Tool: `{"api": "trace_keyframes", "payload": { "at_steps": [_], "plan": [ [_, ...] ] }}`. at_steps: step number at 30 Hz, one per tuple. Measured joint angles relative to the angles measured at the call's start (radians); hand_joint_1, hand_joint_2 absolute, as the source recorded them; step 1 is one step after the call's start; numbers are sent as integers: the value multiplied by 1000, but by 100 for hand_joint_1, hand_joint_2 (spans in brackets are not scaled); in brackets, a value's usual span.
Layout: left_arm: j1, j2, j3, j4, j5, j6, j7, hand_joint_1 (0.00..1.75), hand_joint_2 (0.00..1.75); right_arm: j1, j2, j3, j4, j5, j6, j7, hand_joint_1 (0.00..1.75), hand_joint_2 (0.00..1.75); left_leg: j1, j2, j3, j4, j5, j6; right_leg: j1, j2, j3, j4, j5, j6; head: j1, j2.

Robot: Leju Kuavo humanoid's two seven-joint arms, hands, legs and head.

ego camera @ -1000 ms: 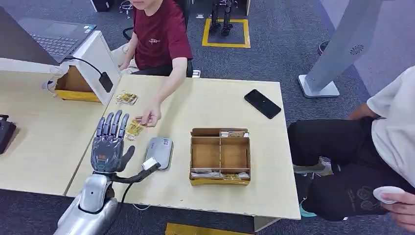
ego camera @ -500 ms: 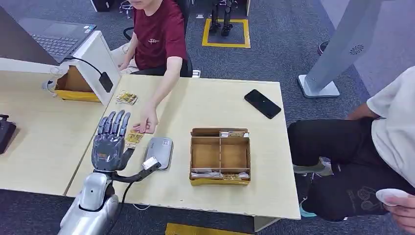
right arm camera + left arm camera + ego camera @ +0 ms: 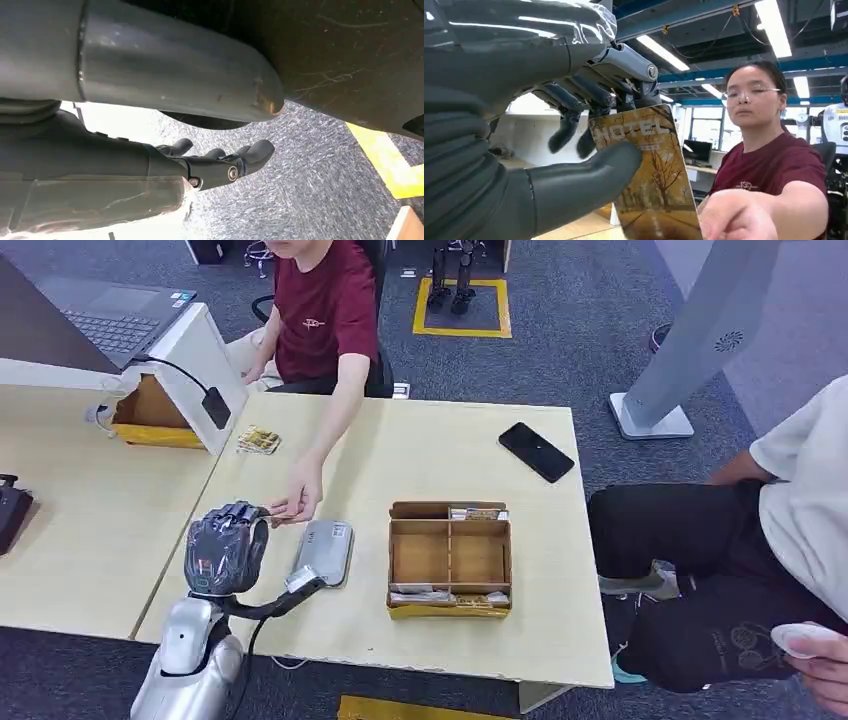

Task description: Pass the card to the sensor for recognition and then transmit it.

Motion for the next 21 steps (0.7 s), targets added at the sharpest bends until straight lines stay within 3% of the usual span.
{"api": "trace_keyframes", "payload": {
  "at_steps": [6, 11, 21],
  "plan": [
    [3, -51, 88, 0, 24, 0, -136, 175, 175, 0, 0, -2, 0, 10, -2, 0, 0, 0, 0, 0, 0, 0, 0, 0, 0, 0, 0, 0, 0, 0, 0, 0],
    [-4, -102, 169, 2, 41, 0, -206, 175, 175, 0, 0, -10, 0, 15, -3, -5, 0, 0, 0, 0, 0, 0, 0, 0, 0, 0, 0, 0, 0, 0, 0, 0],
    [-22, -166, 269, 5, 70, 0, -286, 175, 175, 0, 2, -26, 0, 21, -4, -7, 0, 0, 0, 0, 0, 0, 0, 0, 0, 0, 0, 0, 0, 0, 0, 0]
  ]
}}
